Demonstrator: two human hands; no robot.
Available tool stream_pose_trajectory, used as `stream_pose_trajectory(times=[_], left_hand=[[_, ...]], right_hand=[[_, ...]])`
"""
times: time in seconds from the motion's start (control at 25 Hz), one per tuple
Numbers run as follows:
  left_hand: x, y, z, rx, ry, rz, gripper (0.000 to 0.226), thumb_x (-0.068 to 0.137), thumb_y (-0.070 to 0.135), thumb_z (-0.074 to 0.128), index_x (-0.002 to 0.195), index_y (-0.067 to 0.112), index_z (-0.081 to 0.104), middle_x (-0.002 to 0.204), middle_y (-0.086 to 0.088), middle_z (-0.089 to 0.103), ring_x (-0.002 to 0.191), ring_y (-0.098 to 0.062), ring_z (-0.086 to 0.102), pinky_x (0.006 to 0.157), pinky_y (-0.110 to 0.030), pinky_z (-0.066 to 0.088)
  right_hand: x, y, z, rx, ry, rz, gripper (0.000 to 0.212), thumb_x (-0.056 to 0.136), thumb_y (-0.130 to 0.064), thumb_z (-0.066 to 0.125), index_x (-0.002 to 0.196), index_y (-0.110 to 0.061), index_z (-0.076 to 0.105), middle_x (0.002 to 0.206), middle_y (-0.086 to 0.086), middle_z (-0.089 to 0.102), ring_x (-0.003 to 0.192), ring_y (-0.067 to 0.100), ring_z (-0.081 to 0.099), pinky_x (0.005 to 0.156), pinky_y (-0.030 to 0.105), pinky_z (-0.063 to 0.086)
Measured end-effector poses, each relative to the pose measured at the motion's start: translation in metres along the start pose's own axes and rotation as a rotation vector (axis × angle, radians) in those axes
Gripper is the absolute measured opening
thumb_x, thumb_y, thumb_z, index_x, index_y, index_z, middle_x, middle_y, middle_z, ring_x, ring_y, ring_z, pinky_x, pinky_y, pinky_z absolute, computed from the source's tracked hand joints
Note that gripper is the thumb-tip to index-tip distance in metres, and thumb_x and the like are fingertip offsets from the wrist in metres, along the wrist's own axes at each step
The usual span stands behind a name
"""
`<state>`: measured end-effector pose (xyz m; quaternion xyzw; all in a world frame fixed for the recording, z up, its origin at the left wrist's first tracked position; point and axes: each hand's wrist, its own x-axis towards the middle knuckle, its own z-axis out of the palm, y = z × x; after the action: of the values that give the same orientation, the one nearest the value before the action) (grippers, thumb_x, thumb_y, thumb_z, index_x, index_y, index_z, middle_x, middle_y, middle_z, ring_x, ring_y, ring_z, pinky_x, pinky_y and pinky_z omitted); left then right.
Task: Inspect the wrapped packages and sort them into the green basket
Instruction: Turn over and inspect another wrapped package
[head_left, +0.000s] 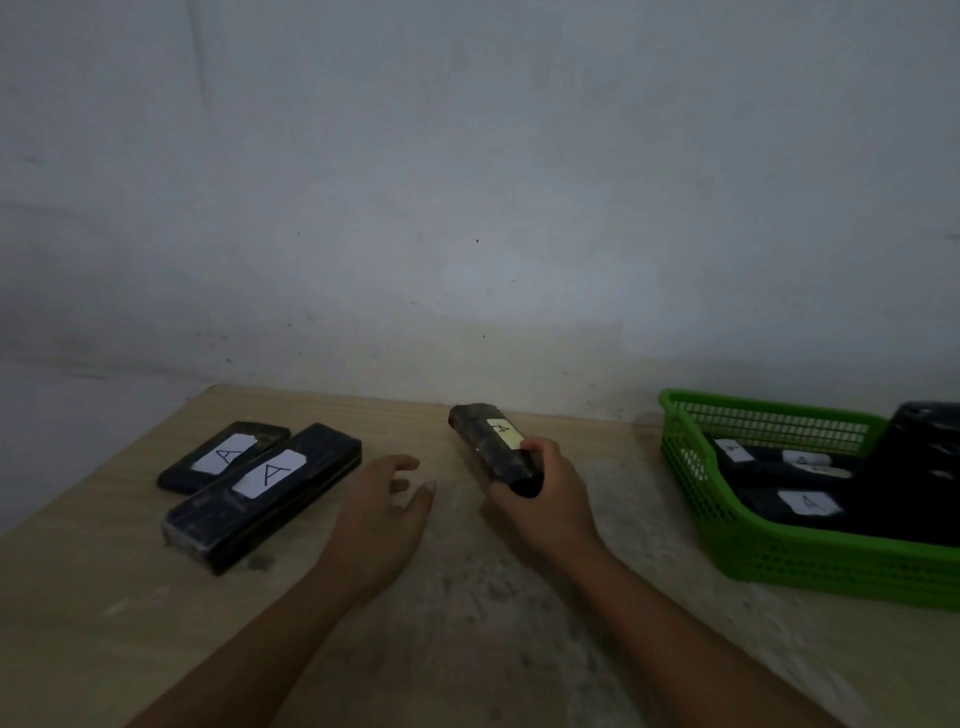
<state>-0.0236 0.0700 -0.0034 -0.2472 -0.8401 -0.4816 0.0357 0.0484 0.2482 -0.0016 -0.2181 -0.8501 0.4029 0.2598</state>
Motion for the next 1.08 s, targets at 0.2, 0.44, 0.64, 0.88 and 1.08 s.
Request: stream_pose_trajectory(times=[0.2,0.44,0.64,0.88,1.08], left_hand=[[-0.03,0.023,-0.01,-0.802,-0.249,-0.382,0.072,0.077,0.051,0.063,0.139,0.027,0.037,0.134,-0.011,0.052,0.096,-0.033,0.071,0.083,-0.052,0.057],[-0.074,0.038,-0.004,-1.052,-0.453,-0.44,0.057,0.073,0.011,0.067,0.128,0.017,0.052,0.128,-0.017,0.056,0.107,-0.039,0.064,0.074,-0.045,0.061],[-0.091,0.043,0.011,-1.072,-0.41,-0.397,0.045,0.079,-0.003,0.06,0.119,0.018,0.056,0.121,-0.015,0.06,0.108,-0.038,0.062,0.07,-0.041,0.062],[-0.089,0.039,0.014,-1.107,-0.397,-0.395,0.038,0.092,0.001,0.042,0.125,0.015,0.054,0.123,-0.015,0.061,0.109,-0.038,0.061,0.074,-0.048,0.06],[-0.089,0.035,0.01,-1.006,-0.353,-0.254,0.034,0.093,-0.002,0.043,0.112,0.018,0.062,0.107,-0.011,0.072,0.095,-0.035,0.069,0.071,-0.05,0.06]], right_hand=[[-0.064,0.016,-0.07,0.318,-0.247,-0.099,0.06,0.064,-0.023,0.08,0.116,-0.034,0.051,0.118,-0.01,0.061,0.104,0.007,0.063,0.078,0.014,0.051],[-0.105,0.041,-0.099,0.722,-0.296,0.01,0.083,0.051,-0.008,0.086,0.126,-0.021,0.054,0.129,0.01,0.063,0.112,0.022,0.065,0.085,0.029,0.056],[-0.115,0.032,-0.102,1.091,-0.485,0.301,0.062,0.078,-0.001,0.061,0.13,-0.031,0.046,0.119,0.025,0.067,0.087,0.048,0.07,0.07,0.044,0.062],[-0.12,0.029,-0.107,1.073,-0.434,0.26,0.05,0.085,0.007,0.049,0.125,-0.024,0.05,0.108,0.025,0.071,0.075,0.044,0.073,0.065,0.039,0.063],[-0.12,0.03,-0.103,0.979,-0.422,0.313,0.044,0.092,0.003,0.042,0.126,-0.025,0.047,0.112,0.023,0.07,0.08,0.049,0.07,0.061,0.046,0.062]])
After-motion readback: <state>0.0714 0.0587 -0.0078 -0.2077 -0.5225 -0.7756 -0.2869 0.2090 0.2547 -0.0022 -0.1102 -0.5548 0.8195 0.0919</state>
